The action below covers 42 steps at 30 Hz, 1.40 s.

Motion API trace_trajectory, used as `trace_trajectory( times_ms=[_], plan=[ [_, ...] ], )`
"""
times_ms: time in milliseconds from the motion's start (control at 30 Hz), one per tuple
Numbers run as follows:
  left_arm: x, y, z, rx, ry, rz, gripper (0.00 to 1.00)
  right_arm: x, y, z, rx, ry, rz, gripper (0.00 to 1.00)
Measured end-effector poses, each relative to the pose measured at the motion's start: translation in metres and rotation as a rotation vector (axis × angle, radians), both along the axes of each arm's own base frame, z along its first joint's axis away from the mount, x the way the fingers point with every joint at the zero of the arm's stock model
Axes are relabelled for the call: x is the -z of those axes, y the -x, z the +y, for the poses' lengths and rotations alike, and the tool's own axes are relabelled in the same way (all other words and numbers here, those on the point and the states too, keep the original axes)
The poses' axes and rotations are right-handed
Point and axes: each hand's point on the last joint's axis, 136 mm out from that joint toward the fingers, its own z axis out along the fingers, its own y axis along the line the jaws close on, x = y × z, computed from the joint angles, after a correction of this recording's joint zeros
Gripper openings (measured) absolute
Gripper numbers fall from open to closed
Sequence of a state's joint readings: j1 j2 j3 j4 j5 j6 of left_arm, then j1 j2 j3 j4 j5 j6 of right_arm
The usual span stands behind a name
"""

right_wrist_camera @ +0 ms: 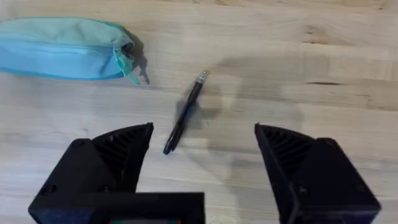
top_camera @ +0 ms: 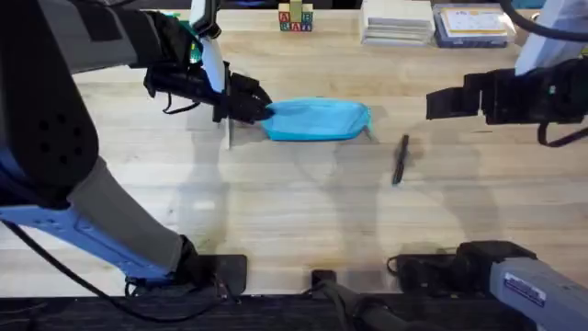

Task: Unzip the bag, pick up the pens from the table one at a time and place them inside, then zip the bag closed.

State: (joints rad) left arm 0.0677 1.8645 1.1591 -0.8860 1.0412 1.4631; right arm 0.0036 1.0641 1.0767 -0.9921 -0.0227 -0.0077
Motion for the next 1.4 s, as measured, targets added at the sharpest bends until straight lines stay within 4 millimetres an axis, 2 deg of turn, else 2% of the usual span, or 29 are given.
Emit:
trace_trajectory(
  times_ms=[467, 800, 1233, 1400],
  plan=[
    [0.0, 0.0, 0.0, 0.0, 0.0, 0.0, 0.043, 0.001, 0.002, 0.001, -0.004, -0.003, 0.01, 0.998],
    [0.0, 0.0, 0.0, 0.0, 0.0, 0.0, 0.043, -0.001, 0.003, 0.019, -0.133, -0.06, -0.001, 0.998],
    [0.0, 0.0, 0.0, 0.0, 0.0, 0.0, 0.043, 0.011, -0.009, 0.03, -0.235, -0.309, 0.037, 0.996],
    [0.0, 0.0, 0.0, 0.0, 0.0, 0.0, 0.043, 0.013, -0.013, 0.043, -0.31, -0.412, 0.04, 0.996]
  ],
)
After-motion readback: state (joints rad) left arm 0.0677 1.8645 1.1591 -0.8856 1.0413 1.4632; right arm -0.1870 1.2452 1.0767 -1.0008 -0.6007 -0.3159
